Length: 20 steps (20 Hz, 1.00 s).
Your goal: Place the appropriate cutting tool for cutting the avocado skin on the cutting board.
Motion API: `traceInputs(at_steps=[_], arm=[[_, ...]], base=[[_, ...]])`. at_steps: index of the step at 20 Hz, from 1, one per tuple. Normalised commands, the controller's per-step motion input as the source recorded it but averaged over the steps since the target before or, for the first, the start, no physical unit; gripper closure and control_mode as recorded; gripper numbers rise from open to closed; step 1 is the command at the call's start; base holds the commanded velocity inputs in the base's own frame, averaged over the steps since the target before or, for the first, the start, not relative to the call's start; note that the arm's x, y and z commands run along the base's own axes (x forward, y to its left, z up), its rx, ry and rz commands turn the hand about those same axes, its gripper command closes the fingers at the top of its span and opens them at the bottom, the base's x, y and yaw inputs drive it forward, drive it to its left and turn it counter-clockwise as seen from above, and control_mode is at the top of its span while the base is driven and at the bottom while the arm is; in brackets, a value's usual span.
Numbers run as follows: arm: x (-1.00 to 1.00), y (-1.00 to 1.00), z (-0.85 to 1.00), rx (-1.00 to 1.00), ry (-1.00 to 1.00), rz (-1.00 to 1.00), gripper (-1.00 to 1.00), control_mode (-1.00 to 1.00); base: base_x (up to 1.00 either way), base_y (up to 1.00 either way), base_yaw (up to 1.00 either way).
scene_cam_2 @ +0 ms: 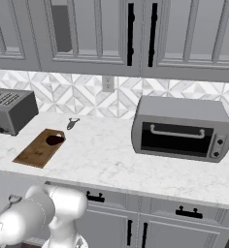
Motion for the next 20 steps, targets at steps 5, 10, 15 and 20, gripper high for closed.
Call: traceInputs(at_steps=[5, 10, 15, 20], arm=[[0.07, -0.17, 0.0, 0.0, 0.0, 0.0, -1.0, -1.0], [0.11, 0.0, 0.0, 0.0, 0.0, 0.0, -1.0, -1.0], [0.02, 0.0, 0.0, 0.0, 0.0, 0.0, -1.0, -1.0], [0.08, 0.32, -0.08, -0.19, -0.04, -0.02, -1.0, -1.0]], base=[[0.0, 0.0, 0.0], [0.0, 0.0, 0.0], [0.0, 0.0, 0.0], [0.0, 0.0, 0.0]])
